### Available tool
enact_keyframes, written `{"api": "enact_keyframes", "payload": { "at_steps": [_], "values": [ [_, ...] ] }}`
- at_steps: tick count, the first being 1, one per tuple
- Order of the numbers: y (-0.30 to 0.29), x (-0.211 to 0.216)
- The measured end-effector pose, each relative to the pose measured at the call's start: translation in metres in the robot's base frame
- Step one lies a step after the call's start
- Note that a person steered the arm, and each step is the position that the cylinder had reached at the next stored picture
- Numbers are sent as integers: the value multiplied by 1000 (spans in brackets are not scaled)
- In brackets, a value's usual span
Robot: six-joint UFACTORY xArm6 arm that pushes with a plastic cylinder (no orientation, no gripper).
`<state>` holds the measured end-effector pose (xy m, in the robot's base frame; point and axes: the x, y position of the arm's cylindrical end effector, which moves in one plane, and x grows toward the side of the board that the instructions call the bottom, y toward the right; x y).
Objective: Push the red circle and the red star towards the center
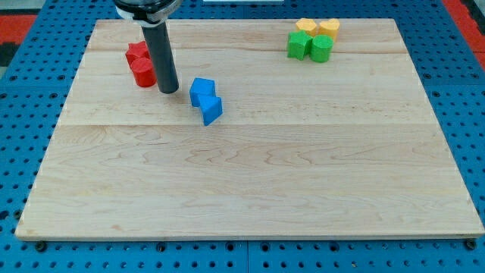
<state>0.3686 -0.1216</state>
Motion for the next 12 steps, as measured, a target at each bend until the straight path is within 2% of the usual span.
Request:
{"api": "enact_keyframes", "payload": {
  "at_steps": [3,4,5,6,7,8,9,10,11,12],
  "values": [
    [68,14],
    [61,-11],
    [62,-66],
    [30,-104],
    [-41,-122],
    [-82,-121],
    [-64,-67],
    [-55,-42],
    [-16,-34],
    [-4,-28]
  ]
}}
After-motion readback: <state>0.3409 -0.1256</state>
